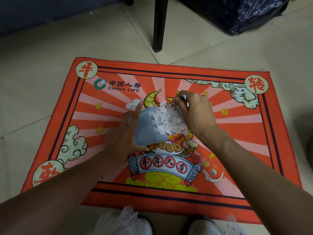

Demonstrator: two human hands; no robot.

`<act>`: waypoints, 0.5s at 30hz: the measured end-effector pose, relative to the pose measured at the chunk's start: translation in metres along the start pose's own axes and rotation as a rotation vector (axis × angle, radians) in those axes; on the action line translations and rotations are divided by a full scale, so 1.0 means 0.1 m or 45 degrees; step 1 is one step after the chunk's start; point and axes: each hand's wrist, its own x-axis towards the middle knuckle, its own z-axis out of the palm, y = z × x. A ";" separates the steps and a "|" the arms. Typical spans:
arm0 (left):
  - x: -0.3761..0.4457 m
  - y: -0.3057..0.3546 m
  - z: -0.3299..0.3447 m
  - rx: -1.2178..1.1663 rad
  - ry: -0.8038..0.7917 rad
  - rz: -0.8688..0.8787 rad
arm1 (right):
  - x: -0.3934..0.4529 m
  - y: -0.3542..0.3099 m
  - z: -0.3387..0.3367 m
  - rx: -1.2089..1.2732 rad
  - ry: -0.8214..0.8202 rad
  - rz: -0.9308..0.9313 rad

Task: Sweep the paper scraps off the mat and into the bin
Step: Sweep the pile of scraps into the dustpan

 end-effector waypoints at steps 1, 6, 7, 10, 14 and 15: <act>0.00 0.00 0.01 0.000 -0.006 -0.009 | 0.00 -0.02 0.02 0.001 0.003 -0.009; 0.00 0.02 0.04 0.012 0.021 -0.040 | -0.03 -0.08 0.06 0.044 -0.003 -0.045; 0.00 0.03 0.04 0.012 0.031 -0.042 | -0.03 -0.09 0.07 0.053 -0.004 -0.052; -0.01 0.03 0.08 0.000 0.065 -0.045 | -0.04 -0.15 0.10 0.061 -0.017 -0.069; 0.01 0.02 0.13 -0.003 0.116 -0.036 | -0.04 -0.23 0.12 0.023 -0.027 -0.104; 0.01 0.02 0.13 -0.021 0.134 -0.024 | -0.04 -0.25 0.13 0.017 -0.030 -0.113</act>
